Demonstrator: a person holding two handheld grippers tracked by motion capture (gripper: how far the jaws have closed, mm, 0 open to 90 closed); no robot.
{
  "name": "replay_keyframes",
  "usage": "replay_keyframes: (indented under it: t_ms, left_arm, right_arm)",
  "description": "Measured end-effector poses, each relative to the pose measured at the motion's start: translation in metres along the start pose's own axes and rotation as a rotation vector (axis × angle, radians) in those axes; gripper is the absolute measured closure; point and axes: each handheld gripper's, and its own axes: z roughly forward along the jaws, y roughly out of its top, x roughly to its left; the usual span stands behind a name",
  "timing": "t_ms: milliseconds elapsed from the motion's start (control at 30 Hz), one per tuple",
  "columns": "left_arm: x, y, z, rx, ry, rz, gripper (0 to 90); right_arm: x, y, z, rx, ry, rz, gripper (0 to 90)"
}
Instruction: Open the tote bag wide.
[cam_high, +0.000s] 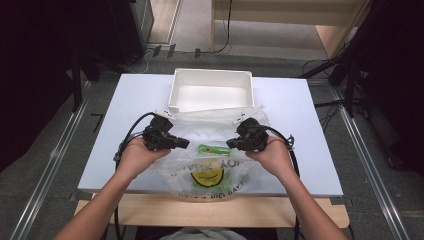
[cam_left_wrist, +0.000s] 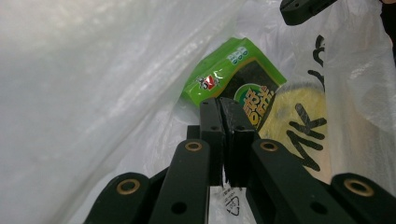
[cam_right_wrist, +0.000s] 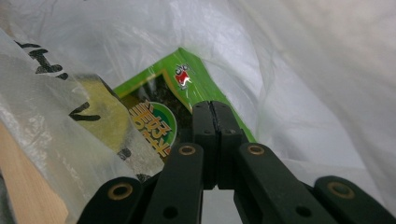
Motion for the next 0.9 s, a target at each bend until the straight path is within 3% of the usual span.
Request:
replay_keyframes:
  t_ms: [467, 667, 900]
  left_arm:
    - [0.014, -0.019, 0.021, 0.035, 0.023, -0.057, 89.1]
    - [0.022, -0.029, 0.027, 0.058, 0.053, -0.084, 88.9]
    - [0.035, -0.038, 0.028, 0.101, 0.130, -0.103, 88.7]
  right_arm:
    - [-0.011, -0.021, 0.020, 0.059, -0.041, 0.050, 90.0]
    - [-0.016, -0.032, 0.026, 0.063, -0.054, 0.072, 90.0]
    - [-0.024, -0.050, 0.023, 0.096, -0.114, 0.122, 90.0]
